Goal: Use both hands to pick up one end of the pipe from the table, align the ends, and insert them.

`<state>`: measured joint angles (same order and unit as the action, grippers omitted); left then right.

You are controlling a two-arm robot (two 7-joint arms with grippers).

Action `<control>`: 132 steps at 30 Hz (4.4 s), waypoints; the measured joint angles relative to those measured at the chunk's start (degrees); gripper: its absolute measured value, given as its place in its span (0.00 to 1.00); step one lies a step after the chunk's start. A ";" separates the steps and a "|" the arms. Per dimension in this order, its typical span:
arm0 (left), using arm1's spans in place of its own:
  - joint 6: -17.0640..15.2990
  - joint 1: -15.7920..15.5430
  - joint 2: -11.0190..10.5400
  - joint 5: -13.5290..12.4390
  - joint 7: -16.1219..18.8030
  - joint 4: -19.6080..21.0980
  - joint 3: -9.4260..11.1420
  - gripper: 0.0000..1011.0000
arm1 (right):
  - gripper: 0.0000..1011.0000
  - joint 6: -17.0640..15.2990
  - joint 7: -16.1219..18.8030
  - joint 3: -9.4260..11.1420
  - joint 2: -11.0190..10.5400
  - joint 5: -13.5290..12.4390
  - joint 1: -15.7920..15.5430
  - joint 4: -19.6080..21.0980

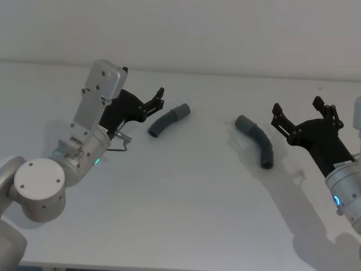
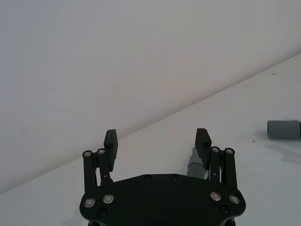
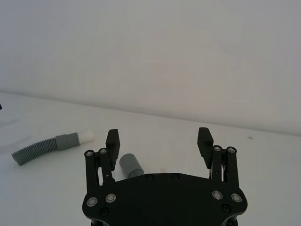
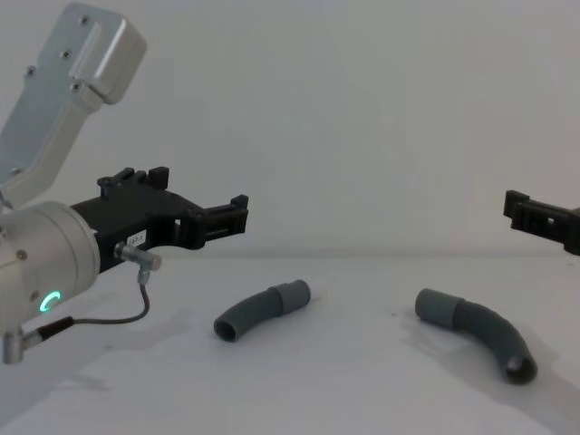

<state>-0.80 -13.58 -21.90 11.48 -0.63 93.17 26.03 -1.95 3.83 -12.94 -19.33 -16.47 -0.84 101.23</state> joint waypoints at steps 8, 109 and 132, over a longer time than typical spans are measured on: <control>0.00 0.00 0.00 0.00 0.00 0.00 0.00 0.99 | 0.99 -0.01 0.00 0.00 0.00 0.00 0.00 0.00; -22.76 -20.90 -0.12 1.74 -27.82 -17.17 7.30 0.99 | 0.99 -0.01 0.00 0.00 0.00 0.00 0.00 0.00; -25.84 -24.67 2.40 0.49 -30.35 -22.50 8.28 0.99 | 0.99 0.00 0.00 0.00 0.00 0.00 0.00 0.00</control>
<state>-26.63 -38.25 -19.50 11.98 -30.98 70.67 34.30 -1.95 3.83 -12.94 -19.33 -16.47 -0.84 101.23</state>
